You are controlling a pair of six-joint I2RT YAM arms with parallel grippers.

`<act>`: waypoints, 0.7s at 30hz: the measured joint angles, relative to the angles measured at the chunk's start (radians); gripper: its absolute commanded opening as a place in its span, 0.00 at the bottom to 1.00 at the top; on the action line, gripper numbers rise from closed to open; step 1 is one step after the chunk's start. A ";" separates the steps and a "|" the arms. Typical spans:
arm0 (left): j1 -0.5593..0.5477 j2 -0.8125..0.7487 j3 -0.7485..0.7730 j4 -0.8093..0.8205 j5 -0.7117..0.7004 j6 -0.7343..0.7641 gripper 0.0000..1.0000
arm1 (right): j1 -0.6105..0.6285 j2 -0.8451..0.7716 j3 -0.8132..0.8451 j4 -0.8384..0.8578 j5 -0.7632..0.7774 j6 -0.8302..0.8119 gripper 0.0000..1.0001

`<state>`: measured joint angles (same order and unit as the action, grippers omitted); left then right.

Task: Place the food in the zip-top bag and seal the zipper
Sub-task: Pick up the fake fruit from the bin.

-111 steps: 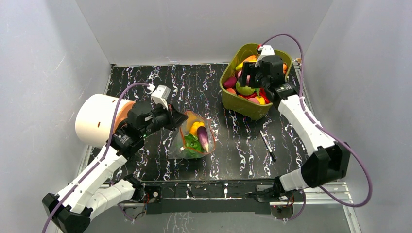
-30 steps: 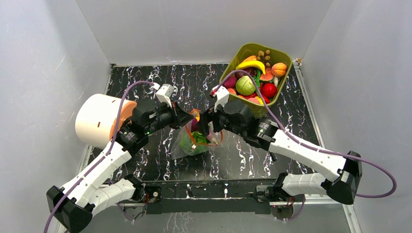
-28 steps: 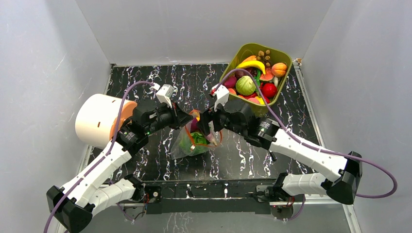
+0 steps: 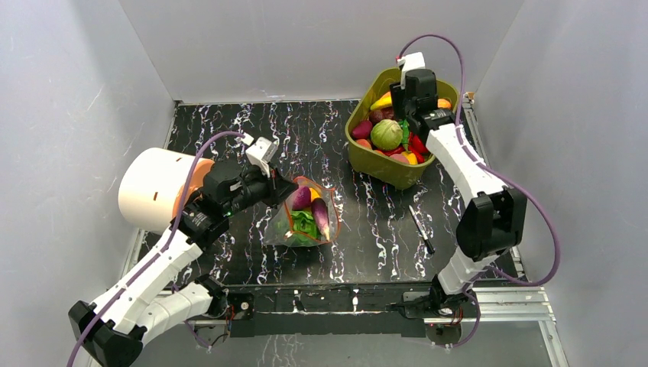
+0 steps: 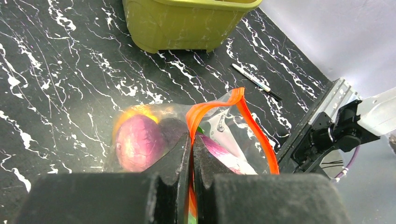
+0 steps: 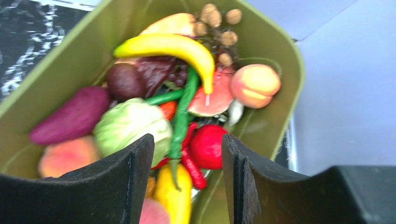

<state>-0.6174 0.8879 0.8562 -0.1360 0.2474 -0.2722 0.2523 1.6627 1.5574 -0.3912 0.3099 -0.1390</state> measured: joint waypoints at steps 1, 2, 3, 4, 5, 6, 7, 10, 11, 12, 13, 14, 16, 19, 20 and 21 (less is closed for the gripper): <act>0.000 0.000 0.000 0.000 -0.001 0.003 0.00 | -0.005 0.005 0.003 0.002 0.005 -0.003 0.52; 0.000 0.003 0.000 0.002 -0.006 0.014 0.00 | -0.023 0.029 0.025 0.005 0.016 -0.022 0.52; 0.000 0.006 0.001 0.005 -0.014 0.024 0.00 | -0.038 0.058 0.052 0.015 0.027 -0.041 0.52; 0.000 0.011 0.001 0.009 -0.024 0.035 0.00 | -0.051 0.089 0.074 0.027 0.035 -0.056 0.53; 0.000 0.017 0.001 0.013 -0.031 0.042 0.00 | -0.064 0.124 0.095 0.037 0.042 -0.077 0.53; 0.000 0.024 0.002 0.016 -0.039 0.049 0.00 | -0.075 0.155 0.108 0.042 0.049 -0.097 0.54; 0.000 0.035 0.009 0.015 -0.050 0.058 0.00 | -0.085 0.183 0.122 0.042 0.059 -0.114 0.55; 0.000 0.055 0.034 0.016 -0.079 0.079 0.00 | -0.108 0.274 0.179 0.030 0.087 -0.168 0.59; 0.000 0.056 0.036 0.018 -0.087 0.083 0.00 | -0.117 0.314 0.212 0.022 0.096 -0.192 0.60; 0.000 0.056 0.039 0.020 -0.096 0.089 0.00 | -0.121 0.336 0.231 0.021 0.101 -0.207 0.61; 0.000 0.056 0.042 0.023 -0.106 0.093 0.00 | -0.127 0.366 0.259 0.013 0.109 -0.233 0.62; 0.000 0.056 0.044 0.023 -0.114 0.097 0.00 | -0.131 0.390 0.282 0.008 0.113 -0.255 0.62; 0.000 0.056 0.049 0.023 -0.122 0.099 0.00 | -0.137 0.428 0.323 -0.001 0.124 -0.296 0.64; 0.000 0.066 0.057 0.023 -0.127 0.100 0.00 | -0.143 0.477 0.371 -0.003 0.140 -0.359 0.66; 0.000 0.074 0.061 0.023 -0.127 0.100 0.00 | -0.146 0.489 0.378 -0.003 0.142 -0.380 0.69; 0.000 0.083 0.064 0.024 -0.127 0.099 0.00 | -0.147 0.497 0.378 -0.003 0.140 -0.396 0.71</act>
<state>-0.6174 0.9707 0.9207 -0.1120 0.1207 -0.1730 0.1055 2.1593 1.9354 -0.3946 0.4500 -0.5346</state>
